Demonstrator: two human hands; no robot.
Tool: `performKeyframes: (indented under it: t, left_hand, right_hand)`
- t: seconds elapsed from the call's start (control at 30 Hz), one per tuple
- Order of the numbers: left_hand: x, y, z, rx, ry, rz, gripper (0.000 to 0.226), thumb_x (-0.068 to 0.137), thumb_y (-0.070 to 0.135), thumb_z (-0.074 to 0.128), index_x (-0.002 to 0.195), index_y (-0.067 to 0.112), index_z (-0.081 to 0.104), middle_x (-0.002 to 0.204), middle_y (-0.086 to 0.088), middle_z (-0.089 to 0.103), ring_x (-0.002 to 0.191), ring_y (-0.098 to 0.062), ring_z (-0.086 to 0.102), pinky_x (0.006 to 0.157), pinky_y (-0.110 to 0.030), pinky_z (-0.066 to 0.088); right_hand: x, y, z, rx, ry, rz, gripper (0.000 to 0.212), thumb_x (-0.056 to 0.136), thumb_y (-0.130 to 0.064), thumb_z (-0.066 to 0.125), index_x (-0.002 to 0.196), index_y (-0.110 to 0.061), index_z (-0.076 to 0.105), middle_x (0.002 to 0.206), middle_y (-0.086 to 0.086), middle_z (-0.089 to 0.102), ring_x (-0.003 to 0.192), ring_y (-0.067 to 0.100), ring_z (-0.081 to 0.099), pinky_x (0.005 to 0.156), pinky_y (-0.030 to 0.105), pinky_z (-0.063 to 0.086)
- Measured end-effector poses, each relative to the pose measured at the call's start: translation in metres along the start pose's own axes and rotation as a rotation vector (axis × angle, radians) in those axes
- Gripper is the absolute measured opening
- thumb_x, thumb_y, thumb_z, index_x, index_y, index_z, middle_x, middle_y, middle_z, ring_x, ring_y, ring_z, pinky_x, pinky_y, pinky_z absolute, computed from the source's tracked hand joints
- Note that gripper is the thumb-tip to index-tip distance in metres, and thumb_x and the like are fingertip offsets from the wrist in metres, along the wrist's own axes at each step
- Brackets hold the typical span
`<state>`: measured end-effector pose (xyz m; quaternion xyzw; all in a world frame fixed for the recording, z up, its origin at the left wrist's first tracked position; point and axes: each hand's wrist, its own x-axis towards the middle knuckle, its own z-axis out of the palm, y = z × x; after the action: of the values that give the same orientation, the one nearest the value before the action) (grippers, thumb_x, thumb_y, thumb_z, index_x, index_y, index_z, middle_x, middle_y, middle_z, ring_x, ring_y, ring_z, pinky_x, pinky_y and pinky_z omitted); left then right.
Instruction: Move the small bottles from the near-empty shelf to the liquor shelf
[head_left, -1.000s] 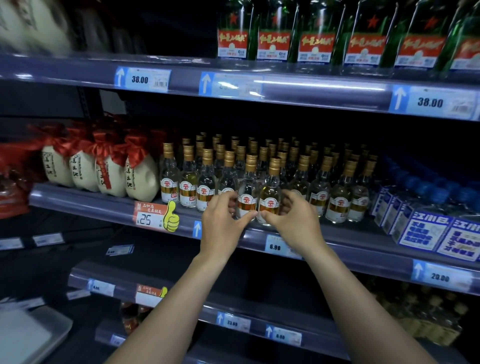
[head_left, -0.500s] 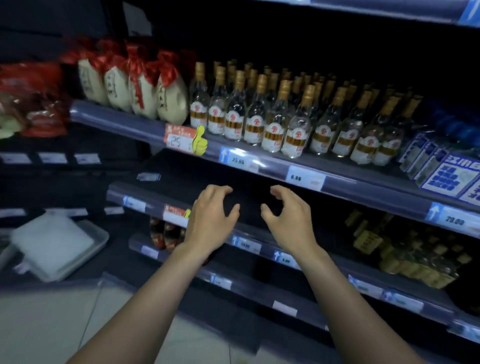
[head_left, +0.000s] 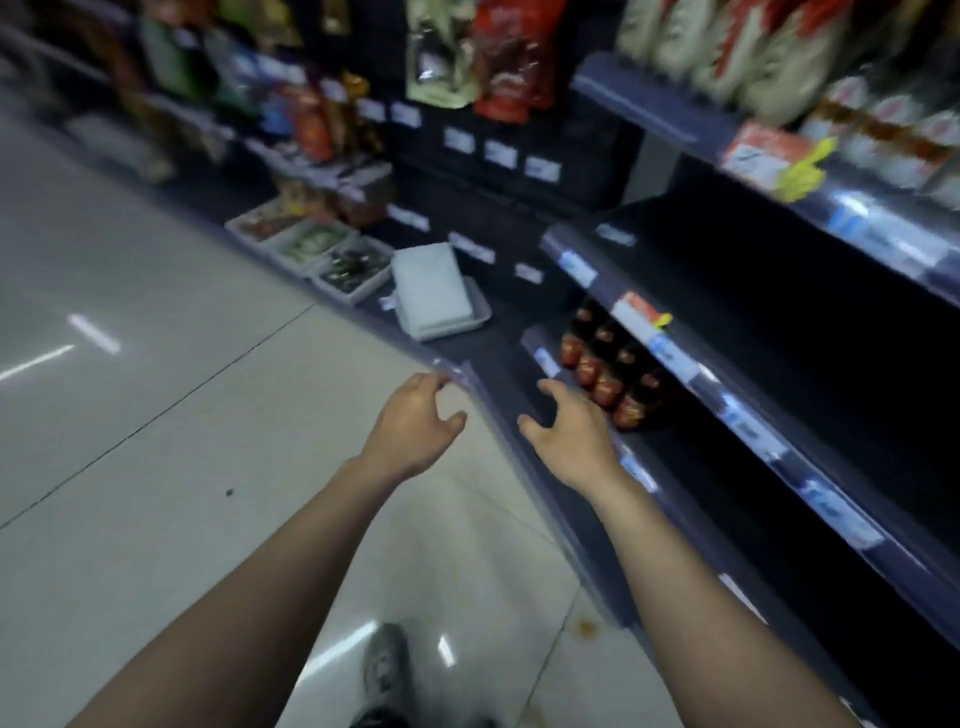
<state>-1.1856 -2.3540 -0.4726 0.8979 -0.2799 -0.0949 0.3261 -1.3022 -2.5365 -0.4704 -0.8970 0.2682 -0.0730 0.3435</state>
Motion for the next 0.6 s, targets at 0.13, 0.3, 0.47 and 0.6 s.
performKeyframes:
  t: [0.13,0.3,0.47,0.6]
  left_hand:
    - [-0.039,-0.098,-0.06,0.014,0.08,-0.19,0.059,0.088,0.027,0.072,0.14,0.005,0.054,0.134,-0.016,0.06,0.12,-0.029,0.058,0.102,-0.034,0.041]
    - [-0.102,-0.237,-0.132,-0.009,0.169,-0.416,0.059,0.09,0.029,0.069,0.142,0.006,0.051,0.134,-0.016,0.058,0.121,-0.028,0.057,0.102,-0.036,0.043]
    - [-0.176,-0.37,-0.215,-0.039,0.257,-0.629,0.06,0.09,0.028,0.071,0.142,0.006,0.051,0.135,-0.017,0.058,0.12,-0.029,0.057,0.1,-0.036,0.043]
    - [-0.23,-0.461,-0.267,-0.064,0.293,-0.761,0.063,0.09,0.029,0.07,0.144,0.004,0.049,0.138,-0.018,0.056,0.123,-0.031,0.056,0.103,-0.037,0.042]
  right_hand:
    - [0.011,-0.076,0.082,-0.047,-0.188,-0.12,0.062,0.086,-0.025,0.073,0.142,-0.007,0.055,0.146,0.015,0.058,0.134,0.032,0.053,0.106,0.033,0.039]
    - [0.017,-0.19,0.219,-0.134,-0.406,-0.293,0.065,0.087,-0.031,0.072,0.145,-0.009,0.053,0.144,0.011,0.06,0.132,0.031,0.054,0.104,0.031,0.039]
    - [0.0,-0.321,0.366,-0.198,-0.633,-0.402,0.072,0.09,-0.031,0.07,0.153,-0.009,0.041,0.152,0.013,0.051,0.137,0.032,0.048,0.107,0.036,0.039]
    - [-0.02,-0.402,0.469,-0.276,-0.775,-0.477,0.076,0.092,-0.032,0.068,0.156,-0.009,0.035,0.157,0.012,0.045,0.141,0.032,0.044,0.109,0.039,0.038]
